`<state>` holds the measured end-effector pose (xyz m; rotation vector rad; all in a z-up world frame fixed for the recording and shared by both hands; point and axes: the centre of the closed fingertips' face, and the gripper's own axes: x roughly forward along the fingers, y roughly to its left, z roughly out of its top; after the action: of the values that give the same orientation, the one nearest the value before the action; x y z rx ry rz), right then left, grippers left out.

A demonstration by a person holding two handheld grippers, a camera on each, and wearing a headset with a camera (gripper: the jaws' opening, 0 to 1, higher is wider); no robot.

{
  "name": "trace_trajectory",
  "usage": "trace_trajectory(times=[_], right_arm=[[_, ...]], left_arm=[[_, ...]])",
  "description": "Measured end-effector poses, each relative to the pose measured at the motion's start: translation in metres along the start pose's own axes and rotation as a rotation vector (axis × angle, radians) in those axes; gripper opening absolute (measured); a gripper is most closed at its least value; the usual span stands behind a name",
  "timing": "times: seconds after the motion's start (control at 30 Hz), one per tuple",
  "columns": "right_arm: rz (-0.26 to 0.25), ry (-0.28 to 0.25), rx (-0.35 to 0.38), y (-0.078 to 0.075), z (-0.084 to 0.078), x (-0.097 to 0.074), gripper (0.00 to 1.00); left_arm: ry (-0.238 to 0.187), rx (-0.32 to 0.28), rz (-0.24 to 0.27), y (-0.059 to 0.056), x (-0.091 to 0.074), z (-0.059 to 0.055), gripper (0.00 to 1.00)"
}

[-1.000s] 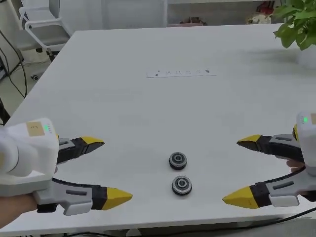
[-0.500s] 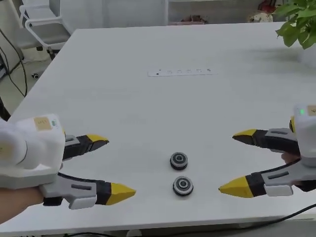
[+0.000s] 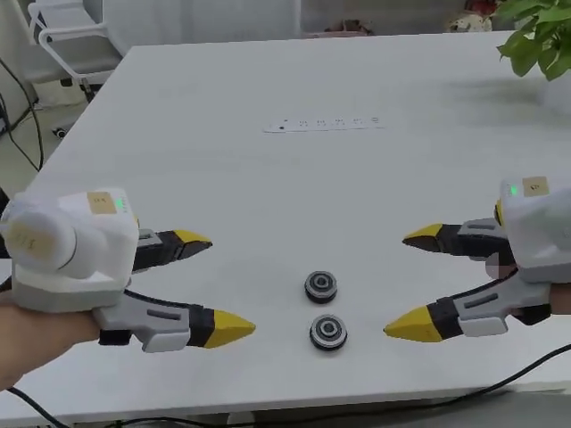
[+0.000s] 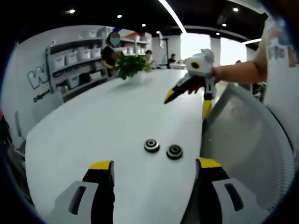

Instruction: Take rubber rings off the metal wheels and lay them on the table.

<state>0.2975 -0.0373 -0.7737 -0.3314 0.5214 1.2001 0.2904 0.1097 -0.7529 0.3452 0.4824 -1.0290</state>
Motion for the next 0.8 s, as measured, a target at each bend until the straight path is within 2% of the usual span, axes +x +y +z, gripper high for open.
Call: trace_trajectory(times=[0.3, 0.57, 0.8], right_arm=[[0.019, 0.014, -0.017, -0.004, -0.004, 0.01, 0.74], [0.061, 0.046, -0.024, 0.002, -0.013, 0.018, 0.66], [0.091, 0.069, -0.029, 0.007, -0.02, 0.024, 0.63]], left_arm=[[0.034, 0.044, -0.023, 0.0, 0.015, -0.003, 0.7], [0.052, 0.04, -0.058, -0.006, 0.025, -0.01, 0.67], [0.057, 0.028, -0.08, -0.01, 0.031, -0.012, 0.65]])
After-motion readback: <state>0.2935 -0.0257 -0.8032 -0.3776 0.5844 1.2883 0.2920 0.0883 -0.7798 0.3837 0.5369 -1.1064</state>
